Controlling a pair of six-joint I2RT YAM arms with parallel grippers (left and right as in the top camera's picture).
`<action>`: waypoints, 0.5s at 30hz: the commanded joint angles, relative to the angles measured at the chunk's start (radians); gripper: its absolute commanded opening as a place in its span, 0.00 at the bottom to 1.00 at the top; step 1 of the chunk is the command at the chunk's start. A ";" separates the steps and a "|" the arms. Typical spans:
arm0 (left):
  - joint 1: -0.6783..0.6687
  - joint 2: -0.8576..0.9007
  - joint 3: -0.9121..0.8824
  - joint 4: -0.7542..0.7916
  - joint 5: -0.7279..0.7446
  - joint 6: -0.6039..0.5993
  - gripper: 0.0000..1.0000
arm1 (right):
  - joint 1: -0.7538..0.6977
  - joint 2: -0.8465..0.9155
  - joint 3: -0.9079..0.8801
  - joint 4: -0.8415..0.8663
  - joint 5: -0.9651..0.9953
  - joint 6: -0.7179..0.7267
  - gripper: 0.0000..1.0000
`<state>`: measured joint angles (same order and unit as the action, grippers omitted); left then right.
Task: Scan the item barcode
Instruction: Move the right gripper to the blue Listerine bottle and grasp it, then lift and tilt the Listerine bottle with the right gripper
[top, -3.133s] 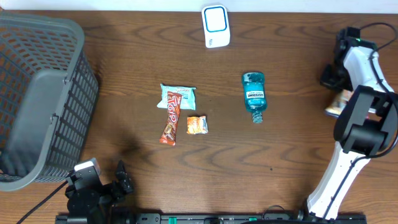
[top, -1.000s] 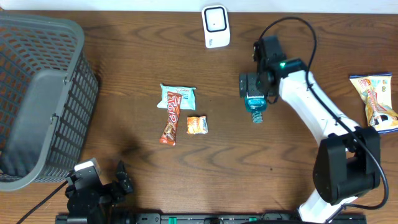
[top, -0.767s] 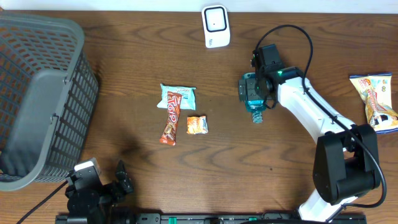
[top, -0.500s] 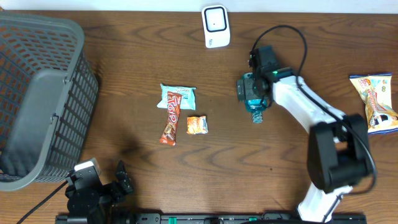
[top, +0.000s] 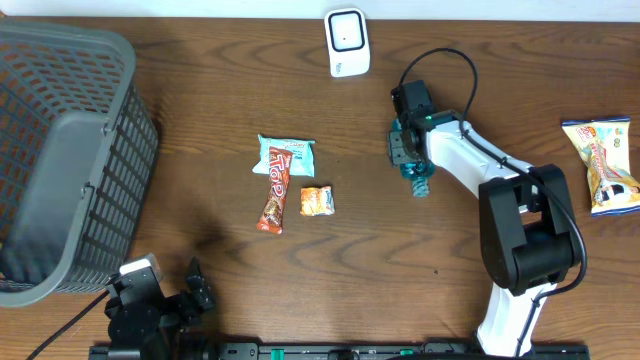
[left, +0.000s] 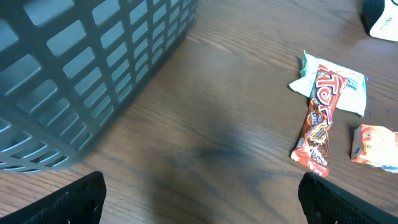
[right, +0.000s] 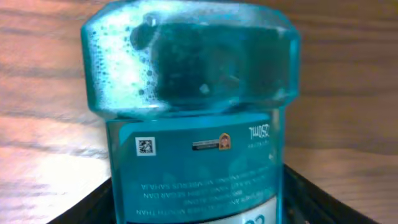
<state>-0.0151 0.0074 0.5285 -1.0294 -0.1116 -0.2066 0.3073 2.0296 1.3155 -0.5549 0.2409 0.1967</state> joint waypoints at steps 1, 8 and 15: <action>-0.003 -0.003 -0.004 -0.002 -0.009 -0.002 0.99 | -0.006 0.083 -0.024 -0.008 0.109 -0.012 0.57; -0.003 -0.003 -0.004 -0.002 -0.009 -0.002 0.99 | -0.007 0.129 -0.024 -0.002 0.109 -0.012 0.45; -0.003 -0.003 -0.004 -0.002 -0.009 -0.002 0.99 | -0.006 0.172 -0.024 0.000 0.090 -0.037 0.45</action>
<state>-0.0154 0.0074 0.5285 -1.0294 -0.1112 -0.2066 0.3073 2.0777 1.3518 -0.5285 0.4095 0.1814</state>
